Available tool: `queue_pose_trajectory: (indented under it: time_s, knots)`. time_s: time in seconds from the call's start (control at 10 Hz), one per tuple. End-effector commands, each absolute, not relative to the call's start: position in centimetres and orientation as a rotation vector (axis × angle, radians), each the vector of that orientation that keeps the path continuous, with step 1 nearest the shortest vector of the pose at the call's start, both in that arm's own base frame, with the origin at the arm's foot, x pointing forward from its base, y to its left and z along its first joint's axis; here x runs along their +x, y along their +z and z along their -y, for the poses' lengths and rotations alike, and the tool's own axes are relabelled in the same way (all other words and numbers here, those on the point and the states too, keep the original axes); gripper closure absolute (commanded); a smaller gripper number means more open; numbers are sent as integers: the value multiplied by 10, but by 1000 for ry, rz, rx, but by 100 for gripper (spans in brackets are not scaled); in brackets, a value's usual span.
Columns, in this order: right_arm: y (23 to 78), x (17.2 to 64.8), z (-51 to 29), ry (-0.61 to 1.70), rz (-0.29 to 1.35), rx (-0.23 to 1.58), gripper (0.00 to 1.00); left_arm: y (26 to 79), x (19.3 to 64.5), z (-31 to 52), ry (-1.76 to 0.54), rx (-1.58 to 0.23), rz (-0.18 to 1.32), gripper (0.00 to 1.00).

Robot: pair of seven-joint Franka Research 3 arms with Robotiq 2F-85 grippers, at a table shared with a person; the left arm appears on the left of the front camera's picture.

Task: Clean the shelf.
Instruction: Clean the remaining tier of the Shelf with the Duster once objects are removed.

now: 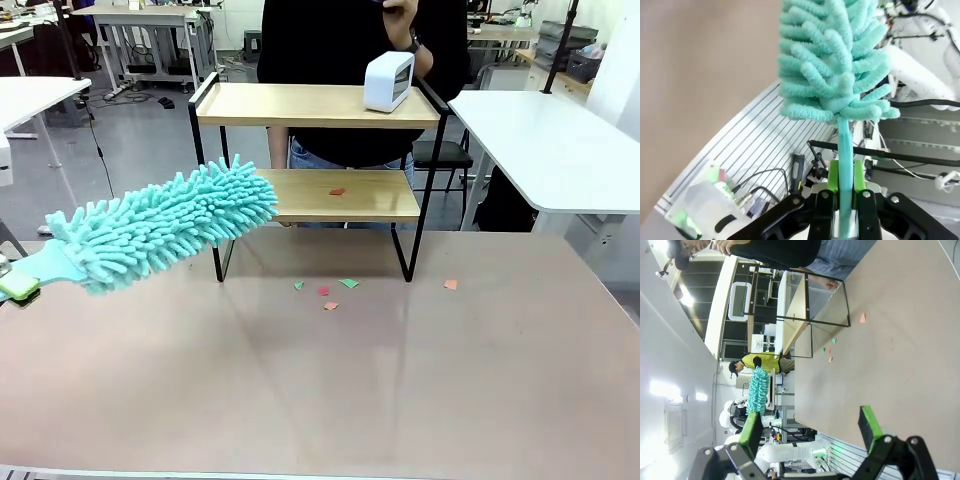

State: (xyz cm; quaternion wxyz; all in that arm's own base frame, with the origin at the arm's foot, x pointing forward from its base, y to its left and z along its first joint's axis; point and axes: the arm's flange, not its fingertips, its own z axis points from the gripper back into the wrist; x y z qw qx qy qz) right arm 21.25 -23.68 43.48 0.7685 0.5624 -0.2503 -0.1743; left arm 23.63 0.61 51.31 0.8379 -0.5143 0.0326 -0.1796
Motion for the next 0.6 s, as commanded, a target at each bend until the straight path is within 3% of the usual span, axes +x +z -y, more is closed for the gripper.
queue_pose_trajectory:
  time_s: [0.0, 0.5]
  knots:
    - [435, 214, 237, -358, 575, 1231, 0, 518, 244, 6, -393, -1107, -29, 87]
    - [435, 214, 237, -358, 575, 1231, 0, 518, 244, 6, -393, -1107, -29, 87]
